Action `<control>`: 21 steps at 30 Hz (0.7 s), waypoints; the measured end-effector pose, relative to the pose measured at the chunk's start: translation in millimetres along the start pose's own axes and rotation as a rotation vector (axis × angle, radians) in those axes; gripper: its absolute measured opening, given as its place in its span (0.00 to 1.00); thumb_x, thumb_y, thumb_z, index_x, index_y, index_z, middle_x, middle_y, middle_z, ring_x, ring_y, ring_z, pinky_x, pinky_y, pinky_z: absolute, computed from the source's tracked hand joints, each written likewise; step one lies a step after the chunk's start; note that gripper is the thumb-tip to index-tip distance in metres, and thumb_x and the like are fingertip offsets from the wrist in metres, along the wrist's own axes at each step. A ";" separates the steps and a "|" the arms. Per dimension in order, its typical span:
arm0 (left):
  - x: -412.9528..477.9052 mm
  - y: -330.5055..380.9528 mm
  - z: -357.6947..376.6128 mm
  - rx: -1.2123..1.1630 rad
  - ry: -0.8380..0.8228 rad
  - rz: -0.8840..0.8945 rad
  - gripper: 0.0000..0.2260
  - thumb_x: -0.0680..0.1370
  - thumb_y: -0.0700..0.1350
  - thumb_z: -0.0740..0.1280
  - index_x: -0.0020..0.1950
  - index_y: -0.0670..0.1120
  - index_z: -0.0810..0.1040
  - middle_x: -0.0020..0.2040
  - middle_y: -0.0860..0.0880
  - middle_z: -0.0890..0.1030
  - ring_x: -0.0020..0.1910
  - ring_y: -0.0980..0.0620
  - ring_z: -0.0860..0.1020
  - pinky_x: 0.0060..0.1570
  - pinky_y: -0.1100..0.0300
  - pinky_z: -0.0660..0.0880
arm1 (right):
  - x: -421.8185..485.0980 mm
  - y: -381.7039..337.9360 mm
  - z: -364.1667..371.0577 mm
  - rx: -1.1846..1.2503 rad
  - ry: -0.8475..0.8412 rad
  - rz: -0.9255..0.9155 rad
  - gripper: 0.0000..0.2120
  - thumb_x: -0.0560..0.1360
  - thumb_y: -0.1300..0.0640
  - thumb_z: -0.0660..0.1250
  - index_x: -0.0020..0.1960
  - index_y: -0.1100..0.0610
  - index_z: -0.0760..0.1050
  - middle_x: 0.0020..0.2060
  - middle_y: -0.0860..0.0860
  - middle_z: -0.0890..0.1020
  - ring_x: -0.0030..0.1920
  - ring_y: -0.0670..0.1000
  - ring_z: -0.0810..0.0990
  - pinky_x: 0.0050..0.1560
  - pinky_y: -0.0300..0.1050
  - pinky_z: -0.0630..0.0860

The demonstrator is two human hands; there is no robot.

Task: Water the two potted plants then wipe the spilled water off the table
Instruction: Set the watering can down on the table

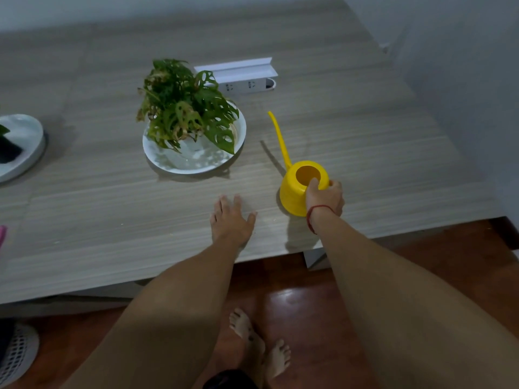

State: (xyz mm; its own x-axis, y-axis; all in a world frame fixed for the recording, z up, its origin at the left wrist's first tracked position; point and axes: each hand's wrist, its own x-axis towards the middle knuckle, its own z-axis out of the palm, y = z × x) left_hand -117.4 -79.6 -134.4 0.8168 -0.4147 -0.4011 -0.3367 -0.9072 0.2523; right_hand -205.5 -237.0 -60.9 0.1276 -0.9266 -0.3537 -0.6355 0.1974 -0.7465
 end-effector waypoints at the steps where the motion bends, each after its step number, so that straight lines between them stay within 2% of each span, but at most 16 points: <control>1: 0.2 -0.3 -0.6 0.002 -0.004 0.000 0.32 0.82 0.62 0.52 0.81 0.51 0.47 0.81 0.42 0.44 0.80 0.43 0.43 0.77 0.45 0.46 | -0.8 -0.4 0.3 -0.024 0.004 -0.003 0.21 0.77 0.45 0.62 0.64 0.57 0.69 0.60 0.59 0.77 0.61 0.61 0.75 0.59 0.54 0.71; 7: -5.9 1.1 -19.6 -0.107 0.002 -0.022 0.30 0.82 0.59 0.53 0.81 0.49 0.49 0.81 0.44 0.49 0.80 0.45 0.48 0.77 0.48 0.52 | -10.2 -12.6 -13.7 -0.326 -0.039 -0.034 0.30 0.77 0.37 0.55 0.67 0.59 0.67 0.65 0.60 0.71 0.65 0.62 0.69 0.63 0.56 0.65; 10: -10.7 0.3 -45.9 -0.102 0.032 -0.027 0.30 0.82 0.59 0.52 0.81 0.47 0.52 0.81 0.43 0.52 0.80 0.45 0.51 0.77 0.47 0.54 | -20.0 -40.6 -20.7 -0.427 -0.024 -0.106 0.32 0.77 0.38 0.55 0.70 0.60 0.65 0.68 0.60 0.67 0.69 0.61 0.64 0.66 0.56 0.61; 13: -17.2 -16.7 -83.1 -0.122 0.083 -0.056 0.30 0.82 0.60 0.54 0.80 0.46 0.56 0.80 0.42 0.55 0.79 0.44 0.54 0.75 0.47 0.57 | -43.0 -75.7 -12.6 -0.504 -0.105 -0.329 0.28 0.78 0.40 0.55 0.69 0.60 0.66 0.67 0.60 0.68 0.68 0.61 0.64 0.66 0.56 0.62; 17: -27.8 -71.5 -136.5 -0.147 0.162 -0.164 0.28 0.82 0.58 0.54 0.77 0.43 0.63 0.76 0.41 0.65 0.75 0.42 0.63 0.71 0.46 0.64 | -96.8 -107.6 22.1 -0.733 -0.314 -0.753 0.23 0.78 0.45 0.58 0.65 0.58 0.71 0.65 0.60 0.71 0.65 0.63 0.69 0.63 0.55 0.68; 21: -42.7 -150.6 -177.2 -0.159 0.249 -0.261 0.26 0.83 0.57 0.54 0.76 0.43 0.65 0.74 0.40 0.68 0.74 0.41 0.65 0.70 0.46 0.65 | -164.9 -125.4 77.3 -0.840 -0.489 -1.010 0.22 0.79 0.47 0.58 0.69 0.57 0.68 0.67 0.59 0.69 0.66 0.61 0.68 0.65 0.54 0.67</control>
State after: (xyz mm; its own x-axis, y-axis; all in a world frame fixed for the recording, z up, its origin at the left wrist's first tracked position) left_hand -18.6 87.2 0.7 0.9606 -0.1242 -0.2486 -0.0421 -0.9493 0.3116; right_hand -88.1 -84.2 47.5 0.9358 -0.3136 -0.1610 -0.3491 -0.8882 -0.2988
